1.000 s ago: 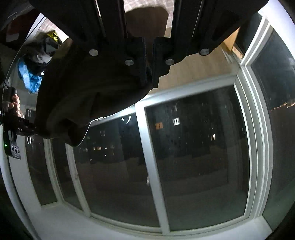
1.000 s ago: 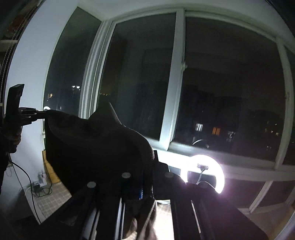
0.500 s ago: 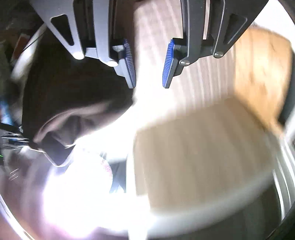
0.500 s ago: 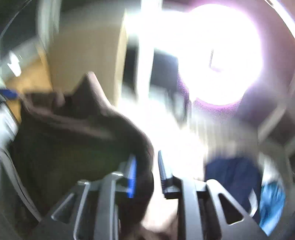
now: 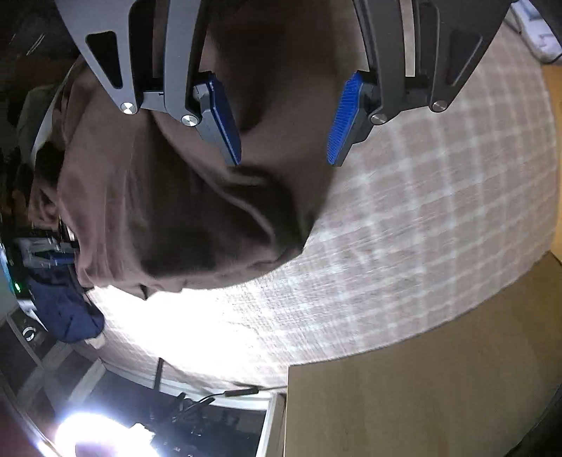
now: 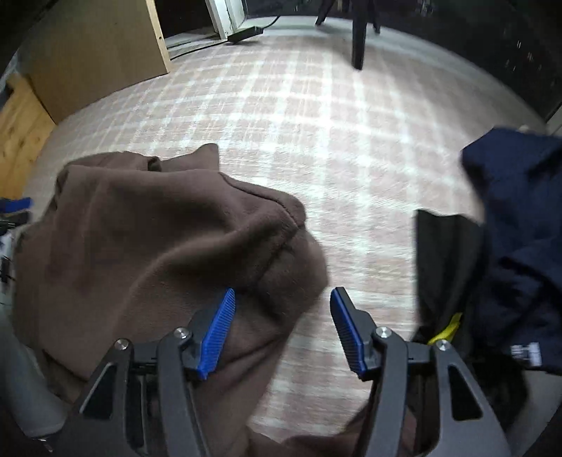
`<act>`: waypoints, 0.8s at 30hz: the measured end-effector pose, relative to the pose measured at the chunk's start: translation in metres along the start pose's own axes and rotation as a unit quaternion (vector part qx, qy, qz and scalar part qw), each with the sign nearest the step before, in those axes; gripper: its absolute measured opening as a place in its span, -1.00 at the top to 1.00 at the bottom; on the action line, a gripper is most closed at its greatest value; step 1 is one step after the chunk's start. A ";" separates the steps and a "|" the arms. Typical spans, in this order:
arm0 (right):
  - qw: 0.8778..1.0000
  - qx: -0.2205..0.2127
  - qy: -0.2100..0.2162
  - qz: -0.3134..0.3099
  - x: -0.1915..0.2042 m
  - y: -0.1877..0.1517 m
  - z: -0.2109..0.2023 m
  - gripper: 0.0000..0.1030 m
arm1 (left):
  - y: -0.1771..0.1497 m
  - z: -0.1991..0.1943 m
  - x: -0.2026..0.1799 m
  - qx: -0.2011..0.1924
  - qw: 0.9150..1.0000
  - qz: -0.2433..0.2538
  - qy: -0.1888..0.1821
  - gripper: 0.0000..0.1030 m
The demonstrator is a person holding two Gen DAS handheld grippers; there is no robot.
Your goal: Fold clothes
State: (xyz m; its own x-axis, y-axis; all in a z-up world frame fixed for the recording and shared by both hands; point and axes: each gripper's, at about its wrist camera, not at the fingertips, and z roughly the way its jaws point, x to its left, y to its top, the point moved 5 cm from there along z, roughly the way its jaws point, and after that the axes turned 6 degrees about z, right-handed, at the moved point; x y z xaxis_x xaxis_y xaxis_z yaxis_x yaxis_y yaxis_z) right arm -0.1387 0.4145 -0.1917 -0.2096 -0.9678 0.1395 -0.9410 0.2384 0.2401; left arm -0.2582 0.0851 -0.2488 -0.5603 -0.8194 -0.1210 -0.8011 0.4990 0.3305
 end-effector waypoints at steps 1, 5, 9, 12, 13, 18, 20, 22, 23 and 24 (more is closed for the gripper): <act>1.000 0.003 0.009 0.000 0.002 0.000 0.003 -0.08 | 0.008 0.012 0.000 0.004 1.000 -0.003 0.000 0.04; 1.000 0.002 0.025 -0.009 0.003 0.006 0.020 -0.08 | 0.025 0.039 -0.008 0.014 1.000 0.016 0.018 0.41; 0.999 0.001 0.033 -0.021 0.006 -0.001 0.024 0.91 | 0.028 0.042 -0.011 0.008 1.000 0.016 0.007 0.93; 0.998 -0.010 0.048 -0.030 0.015 -0.014 -0.003 0.92 | 0.018 0.008 -0.007 -0.020 1.000 0.014 -0.007 0.93; 0.998 -0.014 0.053 -0.037 0.018 -0.018 -0.013 0.92 | 0.013 -0.007 -0.004 -0.030 0.999 0.012 -0.011 0.93; 0.992 0.047 0.028 -0.111 0.029 -0.056 -0.024 0.92 | -0.030 -0.046 0.006 -0.006 0.999 0.022 -0.024 0.90; 0.984 0.081 -0.006 -0.157 0.034 -0.074 -0.017 0.91 | -0.037 -0.049 0.006 0.009 0.999 0.039 0.002 0.89; 0.982 0.072 -0.037 -0.172 0.033 -0.072 -0.023 0.75 | -0.028 -0.053 0.003 0.000 0.999 0.044 0.018 0.84; 0.983 0.061 -0.045 -0.169 0.033 -0.068 -0.029 0.55 | -0.019 -0.057 0.000 -0.012 0.998 0.048 0.027 0.84; 0.987 0.041 -0.032 -0.155 0.033 -0.058 -0.038 0.47 | -0.008 -0.059 -0.004 -0.025 0.998 0.056 0.032 0.85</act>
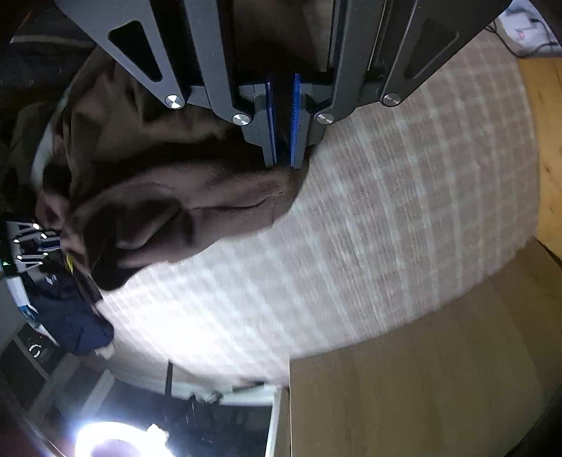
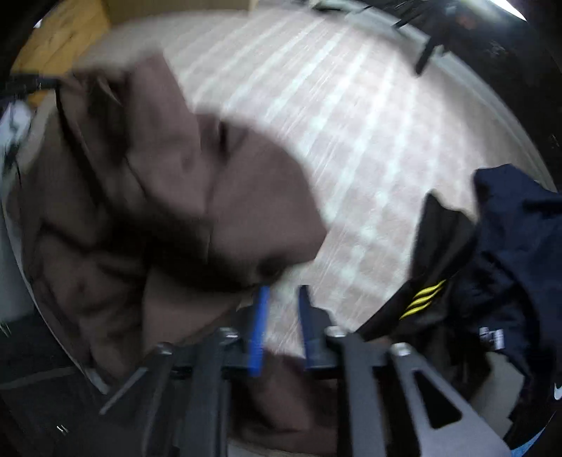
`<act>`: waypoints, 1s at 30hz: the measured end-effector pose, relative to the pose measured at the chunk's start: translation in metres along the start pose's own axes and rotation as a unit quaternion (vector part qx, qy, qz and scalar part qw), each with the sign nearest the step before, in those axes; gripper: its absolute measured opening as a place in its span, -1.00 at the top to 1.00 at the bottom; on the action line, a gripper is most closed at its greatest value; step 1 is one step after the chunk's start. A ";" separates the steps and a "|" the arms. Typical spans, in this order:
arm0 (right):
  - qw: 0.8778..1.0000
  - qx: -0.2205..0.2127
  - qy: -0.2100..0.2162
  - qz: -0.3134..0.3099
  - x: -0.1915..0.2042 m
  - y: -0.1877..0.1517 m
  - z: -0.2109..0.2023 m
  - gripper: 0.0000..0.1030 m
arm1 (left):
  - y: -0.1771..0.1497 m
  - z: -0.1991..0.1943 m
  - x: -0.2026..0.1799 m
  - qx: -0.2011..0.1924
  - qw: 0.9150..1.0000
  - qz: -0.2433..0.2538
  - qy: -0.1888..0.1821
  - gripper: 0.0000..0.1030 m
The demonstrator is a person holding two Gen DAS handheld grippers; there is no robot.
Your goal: Fold clothes
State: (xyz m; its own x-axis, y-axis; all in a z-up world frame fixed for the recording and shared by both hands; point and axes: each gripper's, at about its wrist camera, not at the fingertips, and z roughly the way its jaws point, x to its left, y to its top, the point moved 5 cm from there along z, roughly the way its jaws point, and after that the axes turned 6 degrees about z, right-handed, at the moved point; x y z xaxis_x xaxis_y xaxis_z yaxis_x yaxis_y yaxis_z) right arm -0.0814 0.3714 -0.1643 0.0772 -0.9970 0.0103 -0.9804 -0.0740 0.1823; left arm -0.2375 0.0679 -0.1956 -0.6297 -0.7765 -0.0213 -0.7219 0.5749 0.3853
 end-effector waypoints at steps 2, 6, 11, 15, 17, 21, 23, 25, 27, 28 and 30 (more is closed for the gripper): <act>0.999 -0.043 0.012 0.019 -0.003 0.018 -0.018 0.46 | 0.028 -0.004 -0.011 -0.028 0.999 0.015 -0.001 0.86; 0.994 -0.096 0.052 0.012 0.017 0.055 -0.030 0.46 | 0.070 0.008 -0.057 -0.051 0.995 0.078 -0.046 0.82; 0.991 -0.086 0.096 -0.025 0.061 0.073 -0.009 0.46 | 0.071 0.050 -0.117 -0.003 0.980 0.178 -0.085 0.78; 0.988 -0.096 0.110 -0.057 0.085 0.079 -0.004 0.17 | 0.058 0.079 -0.127 0.035 0.977 0.189 -0.095 0.78; 0.989 -0.087 0.100 -0.067 0.089 0.086 0.011 0.17 | 0.058 0.096 -0.127 0.045 0.976 0.194 -0.083 0.78; 0.990 -0.067 0.088 -0.083 0.084 0.094 0.036 0.18 | 0.057 0.109 -0.121 0.048 0.980 0.172 -0.092 1.00; 0.990 -0.062 0.104 -0.076 0.079 0.092 0.036 0.44 | 0.057 0.104 -0.119 0.036 0.981 0.167 -0.097 1.00; 0.989 -0.063 0.119 -0.068 0.075 0.092 0.032 0.58 | 0.056 0.089 -0.117 0.013 0.980 0.175 -0.097 1.00; 0.988 -0.065 0.122 -0.068 0.075 0.092 0.030 0.60 | 0.056 0.078 -0.114 -0.005 0.979 0.185 -0.086 0.91; 0.988 -0.066 0.124 -0.068 0.074 0.092 0.028 0.60 | 0.057 0.078 -0.112 -0.004 0.979 0.188 -0.077 0.79; 0.988 -0.064 0.122 -0.072 0.074 0.090 0.027 0.60 | 0.059 0.077 -0.109 -0.004 0.979 0.194 -0.060 0.43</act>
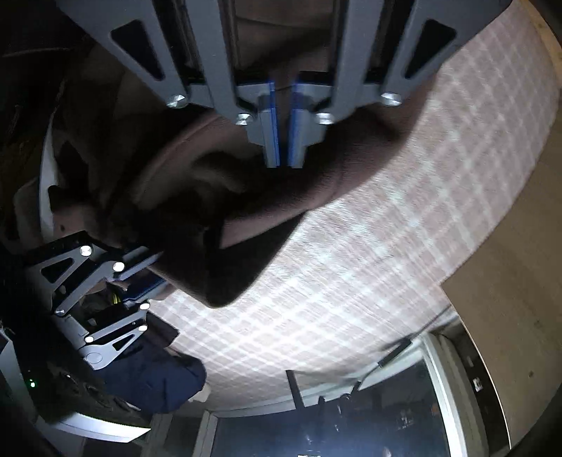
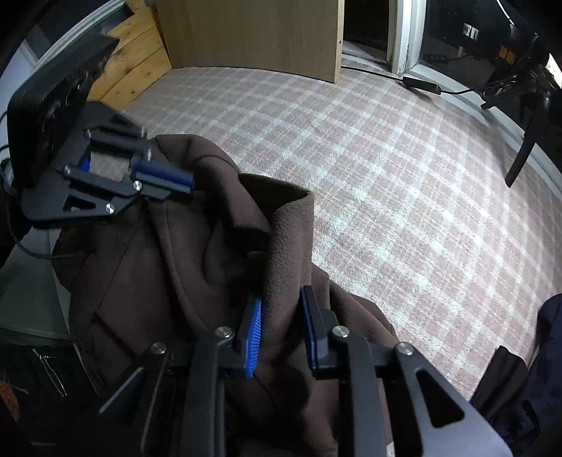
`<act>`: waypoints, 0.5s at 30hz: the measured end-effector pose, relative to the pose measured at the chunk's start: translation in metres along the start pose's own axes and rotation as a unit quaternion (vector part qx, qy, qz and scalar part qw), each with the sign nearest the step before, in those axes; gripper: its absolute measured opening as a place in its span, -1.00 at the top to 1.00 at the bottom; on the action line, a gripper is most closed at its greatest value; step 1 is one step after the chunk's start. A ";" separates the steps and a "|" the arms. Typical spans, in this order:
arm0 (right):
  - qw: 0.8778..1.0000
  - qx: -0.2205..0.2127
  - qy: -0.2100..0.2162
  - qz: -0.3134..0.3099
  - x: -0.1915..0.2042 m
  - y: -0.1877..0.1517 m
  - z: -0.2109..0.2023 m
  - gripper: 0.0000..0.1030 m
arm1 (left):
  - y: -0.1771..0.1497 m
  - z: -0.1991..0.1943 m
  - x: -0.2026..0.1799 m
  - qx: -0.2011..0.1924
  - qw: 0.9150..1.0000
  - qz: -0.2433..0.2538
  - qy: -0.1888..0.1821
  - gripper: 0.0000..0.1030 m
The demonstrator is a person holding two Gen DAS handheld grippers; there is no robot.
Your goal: Fold clothes
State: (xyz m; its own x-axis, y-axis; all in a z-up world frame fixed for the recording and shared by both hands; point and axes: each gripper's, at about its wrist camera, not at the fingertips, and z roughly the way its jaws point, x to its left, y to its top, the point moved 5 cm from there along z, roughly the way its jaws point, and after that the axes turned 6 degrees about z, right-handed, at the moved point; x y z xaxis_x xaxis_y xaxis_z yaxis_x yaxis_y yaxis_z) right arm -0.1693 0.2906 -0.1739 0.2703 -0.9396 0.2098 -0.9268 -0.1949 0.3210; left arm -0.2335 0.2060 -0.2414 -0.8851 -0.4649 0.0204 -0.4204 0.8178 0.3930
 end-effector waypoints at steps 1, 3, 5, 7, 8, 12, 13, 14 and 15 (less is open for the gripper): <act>1.000 0.001 -0.002 0.000 -0.001 0.001 0.002 0.60 | 0.000 0.004 0.000 0.007 1.000 0.002 -0.001 0.40; 1.000 0.002 -0.004 0.005 -0.002 0.003 0.005 0.59 | 0.000 0.015 0.000 0.022 1.000 0.004 -0.006 0.40; 1.000 0.001 -0.006 0.010 -0.003 0.005 0.006 0.59 | -0.003 0.026 -0.004 0.033 0.999 0.010 -0.017 0.40; 1.000 0.001 -0.008 0.014 -0.004 0.005 0.006 0.59 | -0.003 0.035 -0.010 0.041 0.999 0.020 -0.016 0.40; 1.000 0.001 -0.008 0.015 -0.005 0.005 0.006 0.59 | -0.003 0.040 -0.009 0.044 0.999 0.017 -0.013 0.46; 1.000 -0.001 -0.013 0.018 -0.007 0.004 0.009 0.61 | 0.001 0.033 -0.003 0.023 0.999 -0.014 -0.024 0.93; 1.000 -0.006 -0.012 0.019 -0.008 0.004 0.006 0.68 | 0.003 0.020 0.000 0.006 0.999 -0.022 -0.026 0.93; 1.000 -0.011 -0.012 0.020 -0.008 0.004 0.004 0.86 | 0.005 0.005 0.003 -0.011 0.999 -0.031 -0.026 0.93; 1.000 -0.020 -0.010 0.022 -0.008 0.005 -0.002 0.86 | 0.006 -0.009 0.006 -0.028 0.998 -0.039 -0.027 0.93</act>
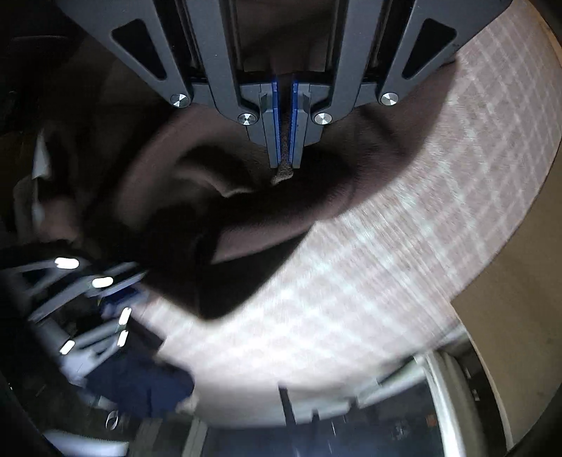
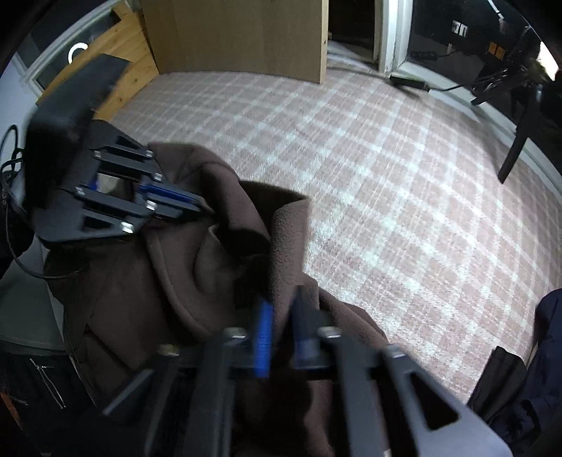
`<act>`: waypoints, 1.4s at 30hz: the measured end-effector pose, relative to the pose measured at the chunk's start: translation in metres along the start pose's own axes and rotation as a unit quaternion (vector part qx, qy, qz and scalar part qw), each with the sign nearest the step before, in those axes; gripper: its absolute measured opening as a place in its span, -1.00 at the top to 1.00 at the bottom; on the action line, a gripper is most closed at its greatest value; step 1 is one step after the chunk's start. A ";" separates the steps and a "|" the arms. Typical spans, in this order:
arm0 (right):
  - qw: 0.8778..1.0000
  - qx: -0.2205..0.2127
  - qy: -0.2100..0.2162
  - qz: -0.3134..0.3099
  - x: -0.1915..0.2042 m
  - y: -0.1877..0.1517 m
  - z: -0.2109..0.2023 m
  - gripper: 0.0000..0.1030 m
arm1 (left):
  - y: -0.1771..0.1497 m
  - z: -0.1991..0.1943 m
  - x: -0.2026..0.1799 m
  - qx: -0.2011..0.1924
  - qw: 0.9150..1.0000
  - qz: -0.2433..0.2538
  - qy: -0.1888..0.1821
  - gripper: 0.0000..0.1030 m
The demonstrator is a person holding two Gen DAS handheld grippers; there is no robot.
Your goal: Fold clothes
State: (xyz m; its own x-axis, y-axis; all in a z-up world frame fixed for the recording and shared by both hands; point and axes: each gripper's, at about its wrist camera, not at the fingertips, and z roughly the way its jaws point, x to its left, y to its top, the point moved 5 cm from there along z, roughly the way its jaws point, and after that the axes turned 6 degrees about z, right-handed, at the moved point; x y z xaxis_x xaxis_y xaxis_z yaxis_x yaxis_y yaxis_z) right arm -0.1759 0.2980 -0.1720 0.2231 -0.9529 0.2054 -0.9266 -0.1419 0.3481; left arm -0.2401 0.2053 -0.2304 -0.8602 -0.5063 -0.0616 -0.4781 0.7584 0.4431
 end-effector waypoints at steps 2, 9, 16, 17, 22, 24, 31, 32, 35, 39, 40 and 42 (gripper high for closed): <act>1.000 -0.023 0.003 0.002 -0.001 0.005 -0.018 0.87 | 0.008 -0.037 0.011 -0.040 0.999 -0.022 0.012 0.93; 0.990 -0.112 -0.056 0.066 -0.044 0.086 -0.042 0.85 | 0.069 -0.068 0.086 -0.104 0.984 -0.078 0.125 0.82; 0.983 -0.106 -0.085 0.120 -0.086 0.071 -0.042 0.35 | 0.039 -0.056 0.140 -0.052 0.975 -0.149 0.159 0.60; 0.984 -0.098 -0.090 0.119 -0.089 0.056 -0.046 0.23 | 0.021 -0.063 0.131 -0.046 0.978 -0.146 0.144 0.52; 0.984 -0.034 -0.075 0.157 -0.112 -0.032 -0.043 0.22 | -0.064 -0.067 0.109 0.021 0.985 -0.149 0.081 0.27; 0.980 -0.011 -0.053 0.189 -0.120 -0.066 -0.039 0.22 | -0.090 -0.059 0.104 0.049 0.983 -0.162 0.067 0.18; 0.976 0.021 0.017 0.217 -0.094 -0.134 -0.037 0.09 | -0.153 -0.045 0.075 0.097 0.973 -0.209 0.017 0.16; 0.977 0.024 0.024 0.212 -0.089 -0.140 -0.038 0.06 | -0.160 -0.048 0.071 0.097 0.971 -0.216 0.015 0.15; 0.977 0.023 0.035 0.209 -0.082 -0.147 -0.037 0.05 | -0.174 -0.058 0.062 0.096 0.967 -0.237 0.008 0.09; 0.977 0.027 0.032 0.207 -0.080 -0.147 -0.024 0.05 | -0.183 -0.061 0.049 0.090 0.964 -0.251 -0.006 -0.06; 0.978 0.031 0.023 0.205 -0.081 -0.146 -0.019 0.05 | -0.184 -0.058 0.046 0.095 0.964 -0.249 -0.005 -0.06; 0.978 0.042 0.017 0.205 -0.080 -0.149 -0.010 0.05 | -0.181 -0.053 0.040 0.095 0.965 -0.243 -0.007 0.01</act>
State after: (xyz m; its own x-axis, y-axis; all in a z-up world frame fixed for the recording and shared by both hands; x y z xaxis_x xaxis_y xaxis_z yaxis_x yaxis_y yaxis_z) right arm -0.0531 0.3983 -0.2312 -0.1640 -0.9248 0.3432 -0.9617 0.2273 0.1530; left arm -0.1782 0.0260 -0.2656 -0.5285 -0.8163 -0.2330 -0.8481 0.4956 0.1875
